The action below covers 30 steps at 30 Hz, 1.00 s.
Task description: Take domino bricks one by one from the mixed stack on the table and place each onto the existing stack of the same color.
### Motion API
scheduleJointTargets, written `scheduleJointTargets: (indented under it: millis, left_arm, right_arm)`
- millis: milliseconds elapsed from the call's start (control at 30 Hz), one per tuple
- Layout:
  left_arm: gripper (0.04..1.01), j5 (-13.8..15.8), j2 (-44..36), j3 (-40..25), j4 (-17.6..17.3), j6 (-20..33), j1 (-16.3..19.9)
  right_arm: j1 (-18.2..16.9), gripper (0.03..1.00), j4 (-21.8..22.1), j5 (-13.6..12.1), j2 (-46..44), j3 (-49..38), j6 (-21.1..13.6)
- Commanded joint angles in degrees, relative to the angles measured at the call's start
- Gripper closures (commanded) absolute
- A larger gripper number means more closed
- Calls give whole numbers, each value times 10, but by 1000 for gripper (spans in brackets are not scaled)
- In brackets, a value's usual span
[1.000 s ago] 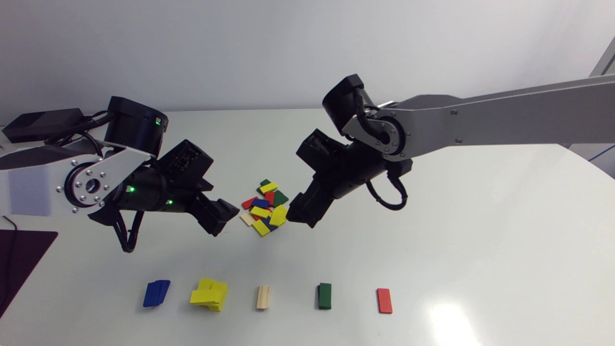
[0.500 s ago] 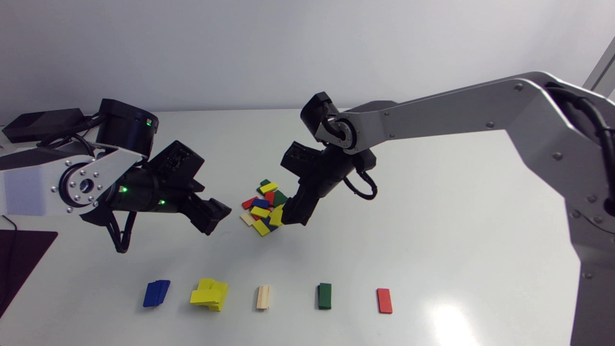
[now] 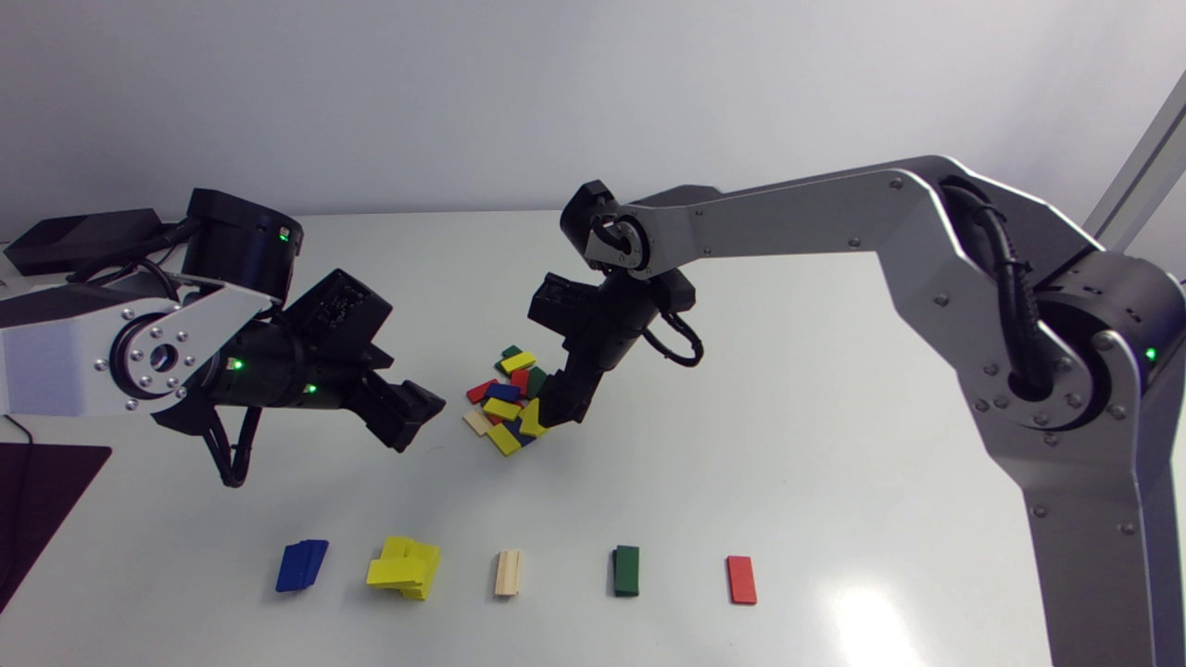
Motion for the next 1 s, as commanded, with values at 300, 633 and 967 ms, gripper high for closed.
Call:
scheduleJointTargets:
  millis: [300, 633, 967]
  left_arm:
    - [57, 6, -14, -15, 4, 10, 10]
    - [57, 10, -19, -18, 3, 11, 10]
    - [57, 19, -21, -21, 3, 17, 19]
  right_arm:
    - [29, 80, -43, 61, 53, 67, 2]
    - [47, 80, -59, 124, 77, 93, 16]
    - [62, 80, -72, 147, 93, 114, 19]
